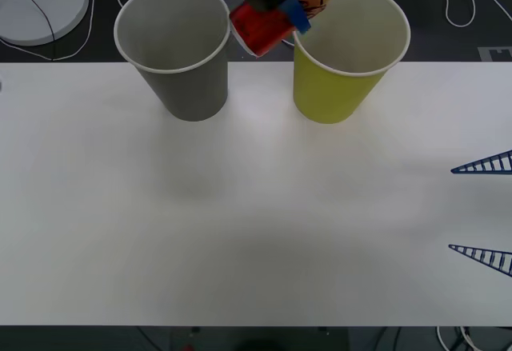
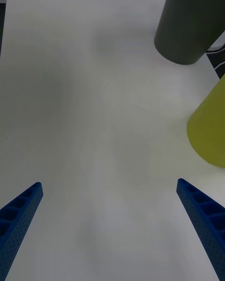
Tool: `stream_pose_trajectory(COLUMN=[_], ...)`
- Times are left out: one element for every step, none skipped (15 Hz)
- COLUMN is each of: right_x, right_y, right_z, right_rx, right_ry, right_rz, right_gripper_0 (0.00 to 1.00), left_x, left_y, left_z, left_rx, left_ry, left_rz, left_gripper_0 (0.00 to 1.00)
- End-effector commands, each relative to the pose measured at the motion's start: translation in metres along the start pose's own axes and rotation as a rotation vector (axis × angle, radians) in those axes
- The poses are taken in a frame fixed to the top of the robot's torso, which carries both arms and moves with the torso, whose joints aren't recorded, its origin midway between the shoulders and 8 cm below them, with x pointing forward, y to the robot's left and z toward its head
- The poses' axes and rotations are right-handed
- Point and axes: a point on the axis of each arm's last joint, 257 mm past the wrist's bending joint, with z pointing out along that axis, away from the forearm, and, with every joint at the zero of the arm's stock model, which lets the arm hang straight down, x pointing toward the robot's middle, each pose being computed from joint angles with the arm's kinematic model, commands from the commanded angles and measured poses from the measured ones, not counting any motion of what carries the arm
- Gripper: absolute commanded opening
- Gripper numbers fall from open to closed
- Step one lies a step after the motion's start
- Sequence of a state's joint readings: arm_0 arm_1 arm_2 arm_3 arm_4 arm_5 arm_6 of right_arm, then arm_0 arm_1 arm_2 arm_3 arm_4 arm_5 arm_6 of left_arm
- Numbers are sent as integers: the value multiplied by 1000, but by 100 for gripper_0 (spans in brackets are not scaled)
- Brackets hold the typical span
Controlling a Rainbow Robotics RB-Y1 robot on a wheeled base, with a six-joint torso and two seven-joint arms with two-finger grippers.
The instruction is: Put the can into the green bin and the plastic bottle into the gray bin
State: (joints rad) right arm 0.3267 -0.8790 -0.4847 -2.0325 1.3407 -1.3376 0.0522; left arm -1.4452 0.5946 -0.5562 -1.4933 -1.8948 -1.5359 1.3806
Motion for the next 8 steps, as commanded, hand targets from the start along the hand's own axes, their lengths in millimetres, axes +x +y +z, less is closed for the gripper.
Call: stream_pose_trajectory(right_x=[0, 0, 0, 0, 0, 0, 0, 0], right_y=[0, 0, 0, 0, 0, 0, 0, 0], right_z=[0, 0, 0, 0, 0, 0, 0, 0], right_rx=[0, 0, 0, 0, 0, 0, 0, 0], right_ry=[0, 0, 0, 0, 0, 0, 0, 0], right_rz=[0, 0, 0, 0, 0, 0, 0, 0], right_gripper_0=[100, 100, 100, 100, 100, 100, 100, 100], left_x=[-27, -36, -48, -55, -63, -73, -81, -90], left_y=[8, 10, 13, 16, 18, 19, 22, 25], left_z=[14, 19, 24, 28, 33, 38, 43, 48], left_rx=[-4, -8, -14, -21, -25, -28, -35, -39], left_ry=[-34, -46, -64, -74, -84, -100, -112, -129], left_rz=[-46, -58, -77, -88, -98, -115, -130, -147], left_gripper_0=[1, 1, 0, 0, 0, 0, 1, 0])
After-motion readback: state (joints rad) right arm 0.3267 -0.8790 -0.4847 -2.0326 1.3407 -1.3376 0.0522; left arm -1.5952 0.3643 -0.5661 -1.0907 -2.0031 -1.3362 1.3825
